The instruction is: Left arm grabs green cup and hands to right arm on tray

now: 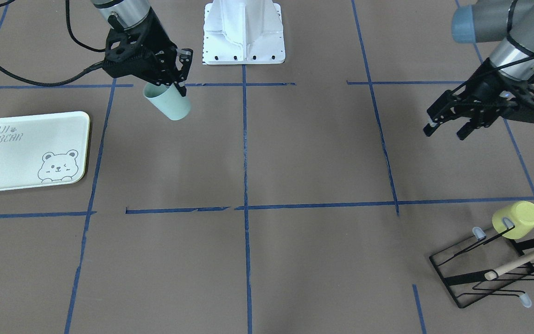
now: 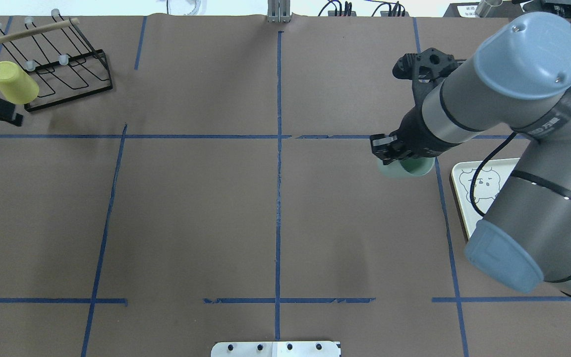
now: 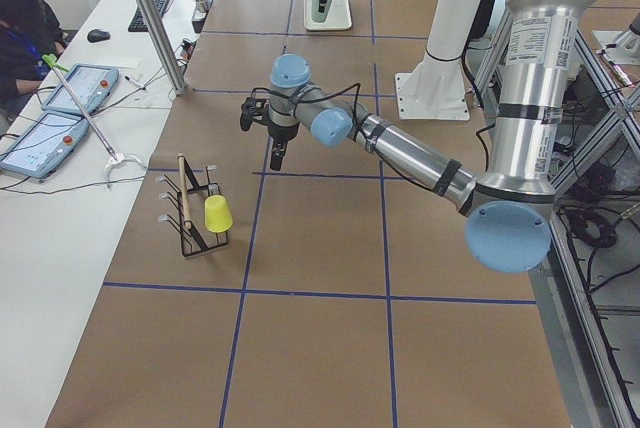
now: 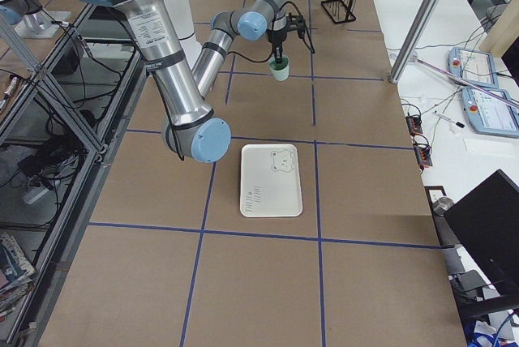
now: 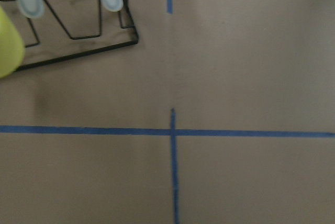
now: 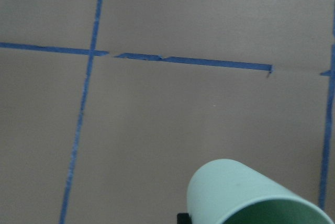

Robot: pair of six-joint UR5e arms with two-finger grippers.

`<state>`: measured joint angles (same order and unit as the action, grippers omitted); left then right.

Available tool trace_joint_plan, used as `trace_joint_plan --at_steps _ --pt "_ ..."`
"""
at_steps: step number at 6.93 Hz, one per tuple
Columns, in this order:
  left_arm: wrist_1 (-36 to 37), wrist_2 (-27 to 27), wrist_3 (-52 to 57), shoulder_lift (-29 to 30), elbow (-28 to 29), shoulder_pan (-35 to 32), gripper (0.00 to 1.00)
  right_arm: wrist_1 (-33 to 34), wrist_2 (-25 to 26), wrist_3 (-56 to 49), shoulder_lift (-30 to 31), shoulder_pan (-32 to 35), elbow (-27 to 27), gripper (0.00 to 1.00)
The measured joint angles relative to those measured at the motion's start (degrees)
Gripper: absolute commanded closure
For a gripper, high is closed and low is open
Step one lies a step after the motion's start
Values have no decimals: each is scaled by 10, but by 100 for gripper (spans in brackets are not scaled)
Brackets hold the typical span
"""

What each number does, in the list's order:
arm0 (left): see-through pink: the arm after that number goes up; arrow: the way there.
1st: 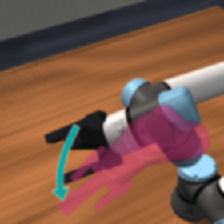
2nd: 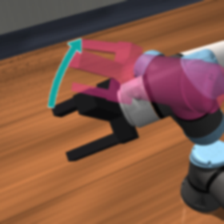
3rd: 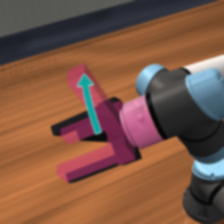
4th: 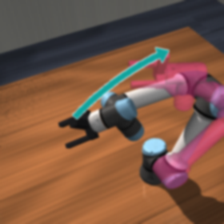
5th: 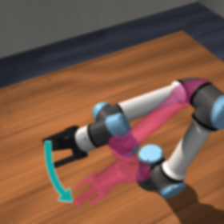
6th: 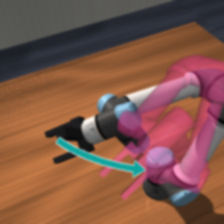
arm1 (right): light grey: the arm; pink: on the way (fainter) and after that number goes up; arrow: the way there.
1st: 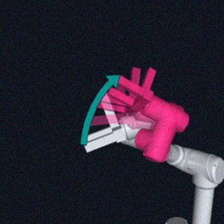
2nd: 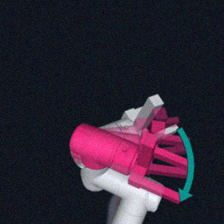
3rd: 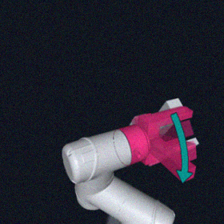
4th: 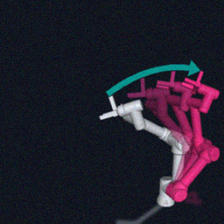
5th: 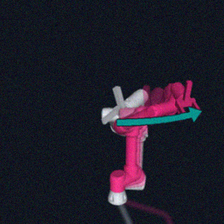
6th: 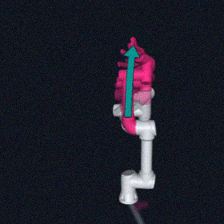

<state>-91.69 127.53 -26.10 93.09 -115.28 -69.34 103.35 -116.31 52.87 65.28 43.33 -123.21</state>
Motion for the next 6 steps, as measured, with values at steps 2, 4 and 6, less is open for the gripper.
trace_joint_plan --at_steps 2,4,6 --pt "159 3 245 -14 -6 -100 0 17 -46 -147 72 71 -9 100" --pt "178 43 326 -46 34 -164 0 17 -94 -288 143 157 0 100" --pt "169 70 374 -89 58 -202 0 16 -126 -385 212 221 13 100"
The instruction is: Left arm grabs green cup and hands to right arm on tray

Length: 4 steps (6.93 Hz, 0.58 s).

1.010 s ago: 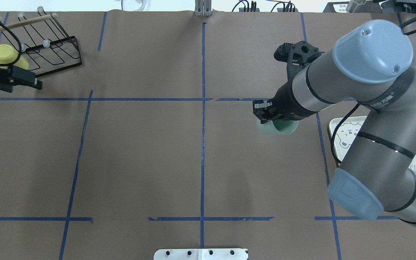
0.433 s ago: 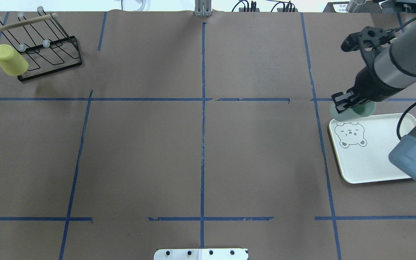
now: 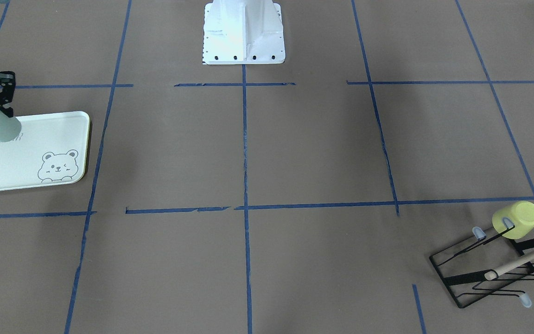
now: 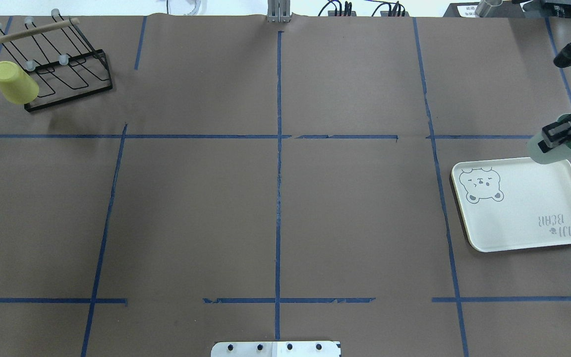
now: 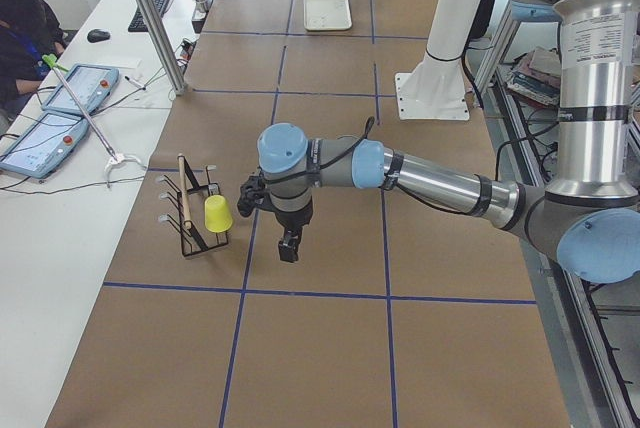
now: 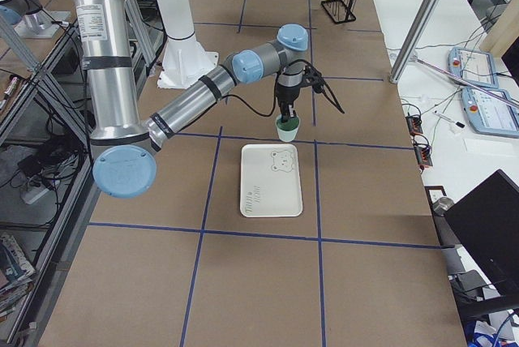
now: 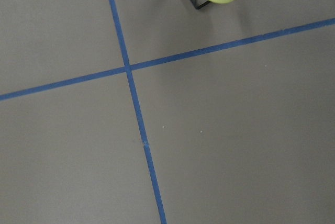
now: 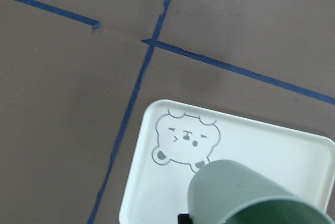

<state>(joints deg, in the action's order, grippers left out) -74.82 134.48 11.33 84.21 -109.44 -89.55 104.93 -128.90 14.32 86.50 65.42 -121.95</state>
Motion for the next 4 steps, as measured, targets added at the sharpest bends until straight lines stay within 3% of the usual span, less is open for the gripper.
trace_joint_plan --at_steps 2,4 --pt "-6 4 -2 -14 0 -9 0 -29 -7 -7 40 16 29 100" --pt "-8 4 -16 -15 -4 -10 0 -134 -4 69 42 -7 90 100"
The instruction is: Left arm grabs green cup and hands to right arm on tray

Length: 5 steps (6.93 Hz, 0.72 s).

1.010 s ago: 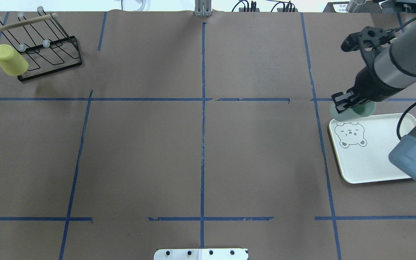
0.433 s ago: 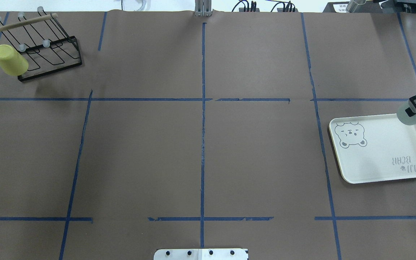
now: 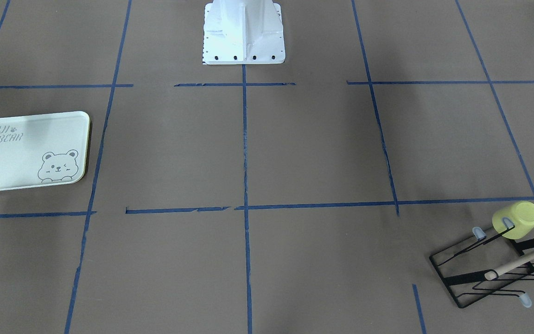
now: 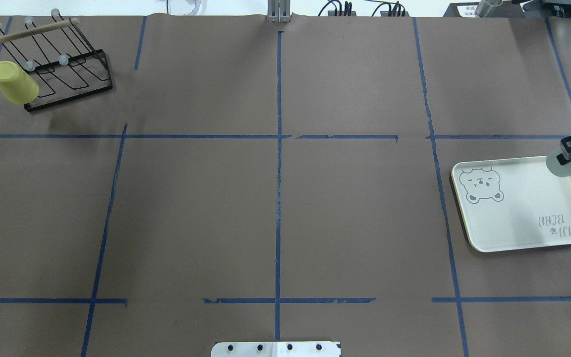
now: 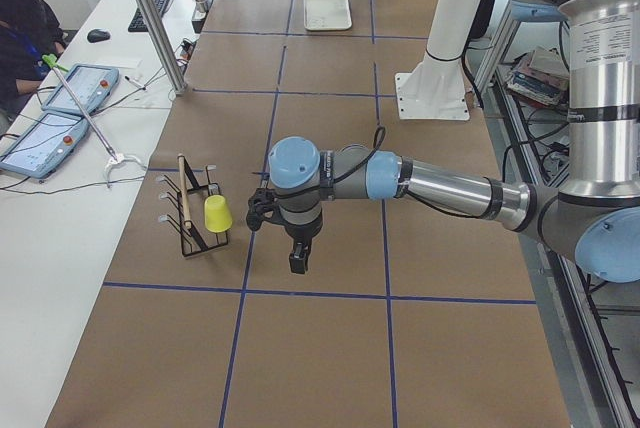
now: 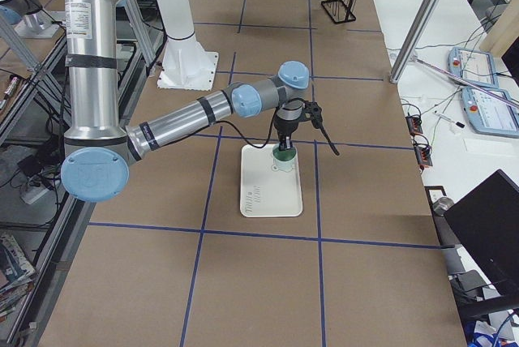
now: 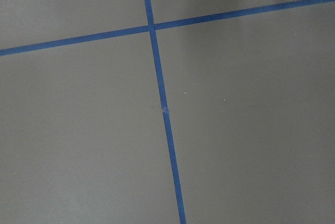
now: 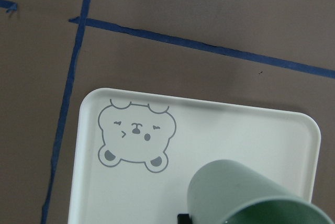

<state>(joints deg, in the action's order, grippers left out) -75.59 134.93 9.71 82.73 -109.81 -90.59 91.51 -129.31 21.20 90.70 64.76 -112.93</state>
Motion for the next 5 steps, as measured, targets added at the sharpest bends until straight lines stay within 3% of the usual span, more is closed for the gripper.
trace_joint_plan --at_steps 2,5 --pt "-9 1 -4 -1 4 0 0 -48 16 57 1 -44 22 100" --pt "-18 18 -14 -4 5 0 0 -55 52 76 5 -90 38 100"
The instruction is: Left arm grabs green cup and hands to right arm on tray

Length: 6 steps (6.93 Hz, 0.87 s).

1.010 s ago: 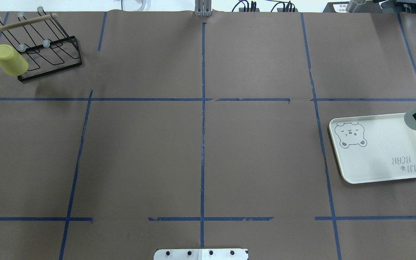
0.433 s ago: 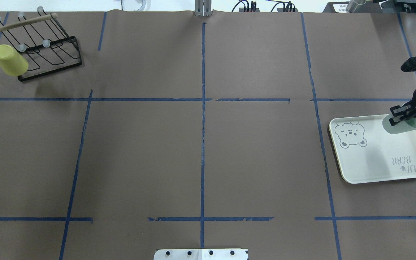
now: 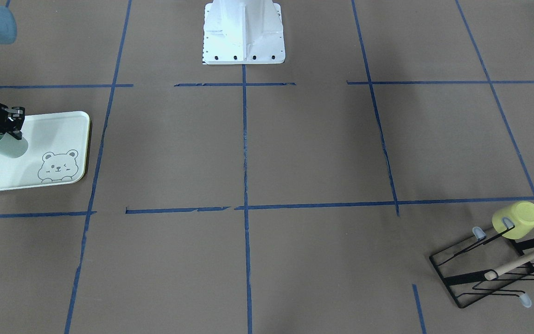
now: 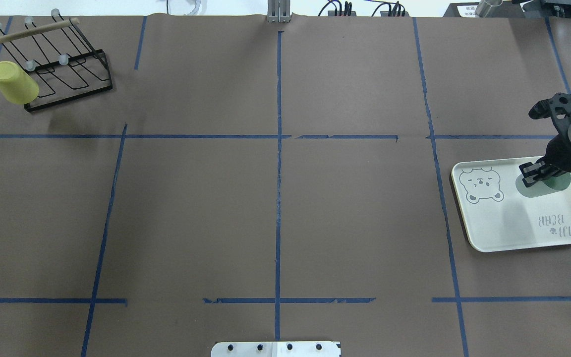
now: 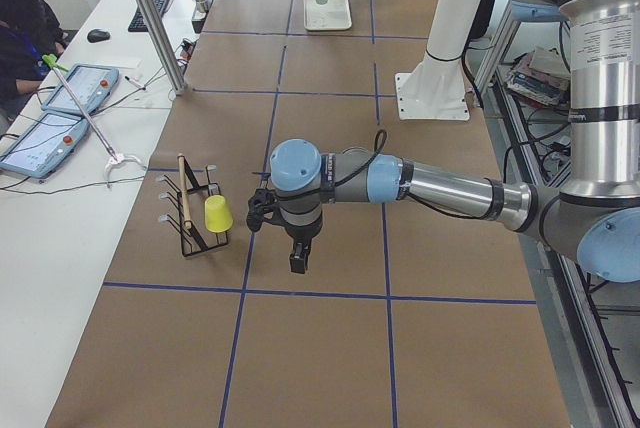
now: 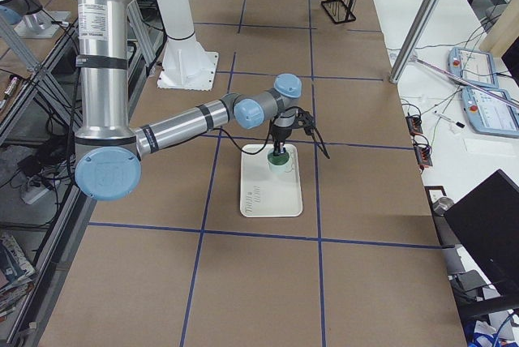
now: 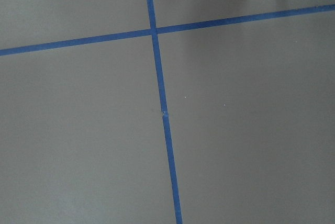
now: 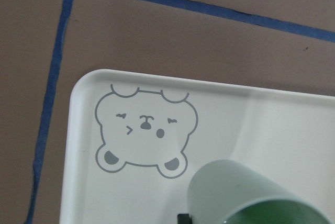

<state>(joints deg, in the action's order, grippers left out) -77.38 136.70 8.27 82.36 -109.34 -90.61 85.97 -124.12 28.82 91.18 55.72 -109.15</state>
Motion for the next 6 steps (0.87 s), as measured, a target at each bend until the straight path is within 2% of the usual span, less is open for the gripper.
trace_joint_plan --at_steps 5,6 --pt "-1 6 -2 -2 0 0 0 -24 24 16 -4 -38 42 97" --pt "-1 6 -1 -2 1 0 0 -31 25 16 -5 -40 48 65"
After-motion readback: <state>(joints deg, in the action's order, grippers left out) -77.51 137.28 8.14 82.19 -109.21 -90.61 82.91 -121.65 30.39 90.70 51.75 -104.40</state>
